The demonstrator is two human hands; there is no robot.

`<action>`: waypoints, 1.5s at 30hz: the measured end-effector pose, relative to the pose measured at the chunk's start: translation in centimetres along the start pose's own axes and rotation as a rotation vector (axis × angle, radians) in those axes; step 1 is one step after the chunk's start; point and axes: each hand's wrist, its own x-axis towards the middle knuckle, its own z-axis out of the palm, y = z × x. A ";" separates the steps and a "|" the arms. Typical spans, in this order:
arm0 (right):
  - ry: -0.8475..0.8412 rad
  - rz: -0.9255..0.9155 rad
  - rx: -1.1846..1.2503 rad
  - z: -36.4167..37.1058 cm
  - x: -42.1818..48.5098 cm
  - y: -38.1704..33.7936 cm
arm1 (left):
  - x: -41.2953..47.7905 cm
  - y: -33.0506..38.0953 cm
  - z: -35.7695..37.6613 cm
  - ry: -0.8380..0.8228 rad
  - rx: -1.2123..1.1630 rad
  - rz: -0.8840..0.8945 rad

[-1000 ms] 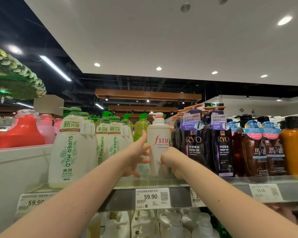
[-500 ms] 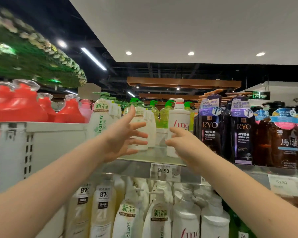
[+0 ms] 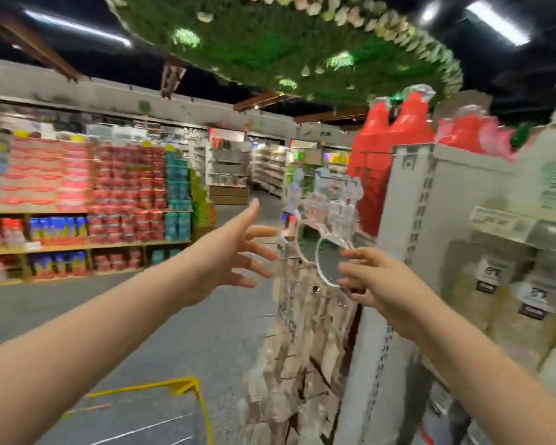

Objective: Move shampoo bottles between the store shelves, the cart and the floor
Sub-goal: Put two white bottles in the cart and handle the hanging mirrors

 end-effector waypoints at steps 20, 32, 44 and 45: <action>-0.471 0.554 -0.235 46.2 3.7 17.0 | -12.1 -36.0 -33.9 0.330 -0.342 -0.716; -0.552 0.811 -0.510 52.3 4.2 35.0 | -14.1 -56.1 -34.3 0.321 -0.250 -1.074; -0.629 0.844 -0.861 52.5 7.8 54.4 | -9.5 -74.2 -24.6 0.079 0.044 -1.304; -0.636 0.854 -0.875 52.5 8.0 55.0 | -9.0 -74.9 -23.7 0.060 0.073 -1.291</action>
